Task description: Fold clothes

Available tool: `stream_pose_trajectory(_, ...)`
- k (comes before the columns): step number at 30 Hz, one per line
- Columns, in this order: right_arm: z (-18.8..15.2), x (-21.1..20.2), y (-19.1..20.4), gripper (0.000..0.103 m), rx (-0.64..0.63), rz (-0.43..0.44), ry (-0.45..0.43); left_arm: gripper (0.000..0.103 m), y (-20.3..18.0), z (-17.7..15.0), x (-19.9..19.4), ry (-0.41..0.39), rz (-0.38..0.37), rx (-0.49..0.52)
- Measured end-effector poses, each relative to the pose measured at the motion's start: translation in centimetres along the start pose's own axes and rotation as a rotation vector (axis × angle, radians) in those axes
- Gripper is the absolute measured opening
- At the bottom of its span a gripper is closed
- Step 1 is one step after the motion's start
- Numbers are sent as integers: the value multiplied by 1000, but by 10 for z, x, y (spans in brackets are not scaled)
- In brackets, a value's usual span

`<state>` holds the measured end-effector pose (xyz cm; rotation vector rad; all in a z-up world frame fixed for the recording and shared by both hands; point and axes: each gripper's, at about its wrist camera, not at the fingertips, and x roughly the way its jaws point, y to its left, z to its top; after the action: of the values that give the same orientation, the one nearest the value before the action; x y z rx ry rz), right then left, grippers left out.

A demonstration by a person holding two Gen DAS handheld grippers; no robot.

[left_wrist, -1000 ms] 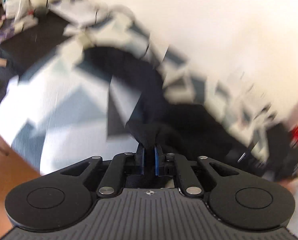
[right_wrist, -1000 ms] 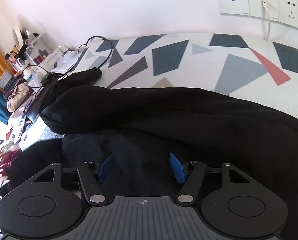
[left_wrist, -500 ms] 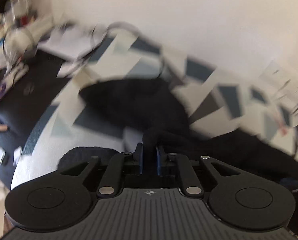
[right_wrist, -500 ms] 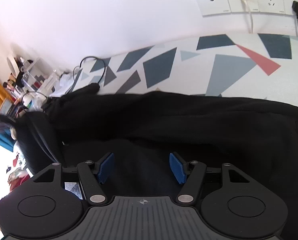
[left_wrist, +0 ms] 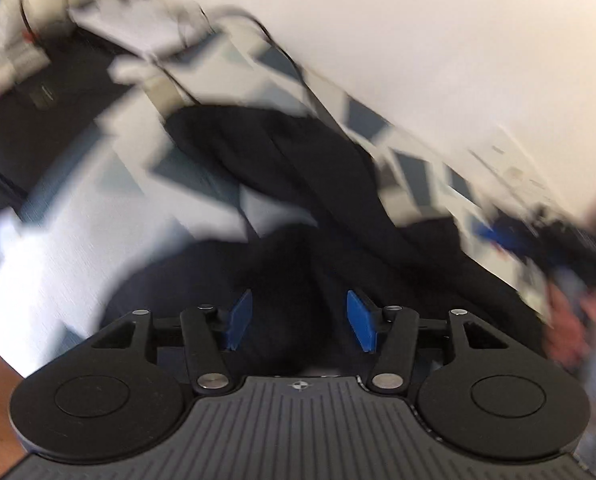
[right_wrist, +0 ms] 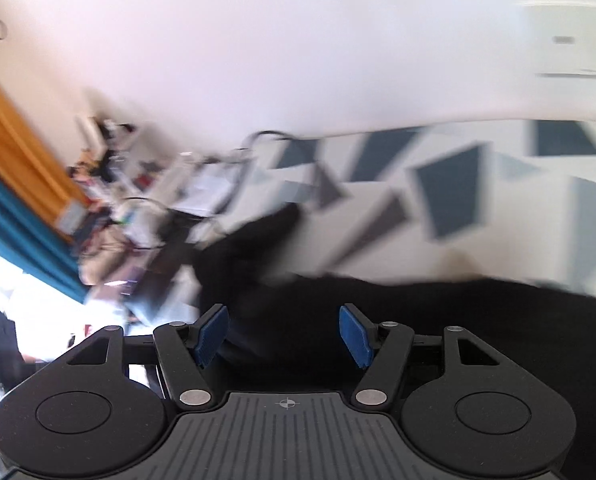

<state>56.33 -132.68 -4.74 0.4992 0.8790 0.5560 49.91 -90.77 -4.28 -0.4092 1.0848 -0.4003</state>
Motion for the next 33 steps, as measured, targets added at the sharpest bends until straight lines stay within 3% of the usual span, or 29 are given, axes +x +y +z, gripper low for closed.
stream_pose_trajectory(2, 12, 34, 19, 68, -20, 23, 32, 58, 9, -15, 13, 83, -37, -37)
stream_pose_trajectory(3, 16, 51, 29, 74, -35, 27, 49, 58, 13, -22, 23, 116, -20, -49)
stream_pose_trajectory(6, 20, 105, 49, 75, -77, -9, 123, 57, 25, -39, 48, 182, 8, -83)
stream_pose_trajectory(7, 18, 122, 54, 71, -99, -32, 159, 57, 27, -42, 54, 188, -2, -96)
stream_pose_trajectory(8, 16, 135, 57, 58, -131, -68, 196, 57, 26, -42, 54, 166, -25, -97)
stream_pose_trajectory(9, 14, 147, 59, 35, -165, -108, 234, 57, 25, -39, 57, 163, -42, -92)
stream_pose_trajectory(11, 12, 153, 58, 18, -184, -135, 247, 57, 22, -30, 63, 167, -43, -86)
stream_pose_trajectory(14, 20, 122, 45, 13, -101, -60, 125, 57, 22, -11, 73, 152, -48, -88)
stream_pose_trajectory(19, 51, 37, 27, 12, 42, 12, -164, 57, 22, 43, 102, 142, -59, -109)
stream_pose_trajectory(25, 73, -56, 19, 12, 128, 64, -434, 57, -4, 117, 166, 148, -93, -75)
stream_pose_trajectory(29, 67, -102, 27, 12, 129, 91, -547, 57, -40, 162, 215, 140, -89, 11)
stream_pose_trajectory(31, 61, -115, 35, 12, 113, 133, -565, 57, -63, 178, 234, 130, -57, 106)
stream_pose_trajectory(33, 54, -116, 42, 12, 94, 161, -527, 57, -84, 189, 248, 137, -17, 190)
